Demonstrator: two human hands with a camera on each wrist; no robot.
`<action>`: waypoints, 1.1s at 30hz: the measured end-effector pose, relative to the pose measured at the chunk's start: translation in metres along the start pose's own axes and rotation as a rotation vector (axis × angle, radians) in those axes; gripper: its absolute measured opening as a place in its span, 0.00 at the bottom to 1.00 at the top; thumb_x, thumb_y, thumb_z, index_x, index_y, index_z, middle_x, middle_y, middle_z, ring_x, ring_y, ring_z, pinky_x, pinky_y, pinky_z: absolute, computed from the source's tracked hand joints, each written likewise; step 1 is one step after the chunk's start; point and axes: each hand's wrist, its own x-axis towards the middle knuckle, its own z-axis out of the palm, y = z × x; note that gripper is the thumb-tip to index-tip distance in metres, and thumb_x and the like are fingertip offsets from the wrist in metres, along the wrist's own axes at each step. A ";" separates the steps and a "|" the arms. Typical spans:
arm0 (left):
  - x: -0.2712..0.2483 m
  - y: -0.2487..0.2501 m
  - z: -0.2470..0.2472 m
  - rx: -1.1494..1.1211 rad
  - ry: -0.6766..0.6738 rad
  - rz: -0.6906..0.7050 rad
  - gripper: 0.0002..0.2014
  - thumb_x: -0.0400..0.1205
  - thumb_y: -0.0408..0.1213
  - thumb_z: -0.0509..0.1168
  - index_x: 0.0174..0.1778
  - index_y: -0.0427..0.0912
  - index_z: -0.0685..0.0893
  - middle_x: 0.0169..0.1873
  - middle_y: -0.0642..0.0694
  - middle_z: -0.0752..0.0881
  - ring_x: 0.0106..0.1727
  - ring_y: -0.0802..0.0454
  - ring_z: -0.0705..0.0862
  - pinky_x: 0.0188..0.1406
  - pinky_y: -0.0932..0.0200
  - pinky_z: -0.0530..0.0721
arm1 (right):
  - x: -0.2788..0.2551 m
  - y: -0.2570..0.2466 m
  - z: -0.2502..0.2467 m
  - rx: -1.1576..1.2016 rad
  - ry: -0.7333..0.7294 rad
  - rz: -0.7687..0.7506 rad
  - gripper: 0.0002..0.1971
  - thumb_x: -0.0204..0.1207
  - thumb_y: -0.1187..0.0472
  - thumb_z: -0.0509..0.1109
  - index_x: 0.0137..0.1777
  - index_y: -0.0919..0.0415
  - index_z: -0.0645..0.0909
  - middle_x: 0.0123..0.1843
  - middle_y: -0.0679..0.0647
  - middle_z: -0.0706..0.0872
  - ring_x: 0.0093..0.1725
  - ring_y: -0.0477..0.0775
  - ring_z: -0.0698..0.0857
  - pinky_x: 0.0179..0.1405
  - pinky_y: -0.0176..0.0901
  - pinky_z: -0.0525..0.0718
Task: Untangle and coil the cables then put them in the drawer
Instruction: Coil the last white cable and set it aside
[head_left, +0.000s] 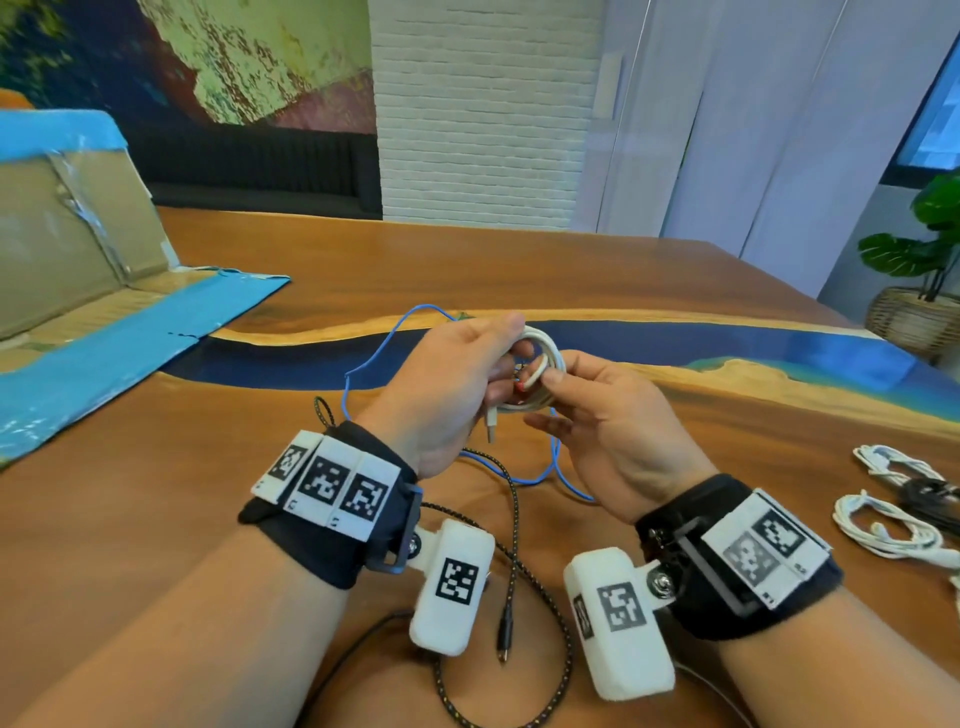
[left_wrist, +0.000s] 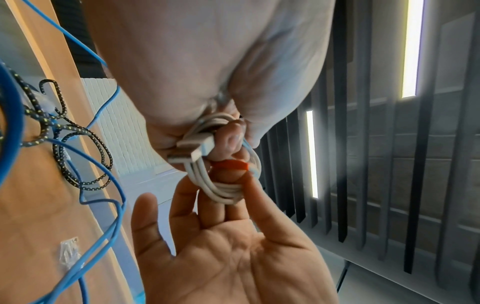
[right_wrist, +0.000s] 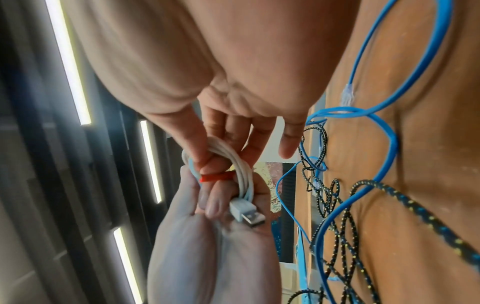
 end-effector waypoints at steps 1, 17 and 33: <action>0.000 0.000 0.000 0.010 -0.017 0.015 0.19 0.93 0.41 0.57 0.39 0.37 0.82 0.22 0.51 0.68 0.25 0.57 0.66 0.32 0.62 0.68 | -0.001 -0.002 -0.002 0.050 -0.035 0.017 0.10 0.79 0.64 0.67 0.56 0.67 0.85 0.53 0.67 0.90 0.58 0.63 0.85 0.59 0.55 0.74; 0.002 -0.007 -0.009 0.234 -0.066 0.059 0.19 0.93 0.43 0.60 0.48 0.29 0.84 0.24 0.50 0.68 0.25 0.54 0.68 0.28 0.64 0.72 | -0.004 -0.012 -0.008 -0.034 -0.112 0.108 0.16 0.73 0.63 0.76 0.60 0.58 0.81 0.47 0.59 0.91 0.47 0.56 0.87 0.56 0.63 0.71; 0.005 -0.013 -0.009 0.251 -0.112 0.036 0.22 0.93 0.43 0.59 0.52 0.22 0.82 0.37 0.38 0.73 0.32 0.45 0.72 0.29 0.61 0.72 | -0.006 -0.013 -0.004 0.023 -0.127 0.057 0.27 0.76 0.70 0.75 0.76 0.62 0.74 0.44 0.65 0.90 0.49 0.64 0.91 0.58 0.65 0.80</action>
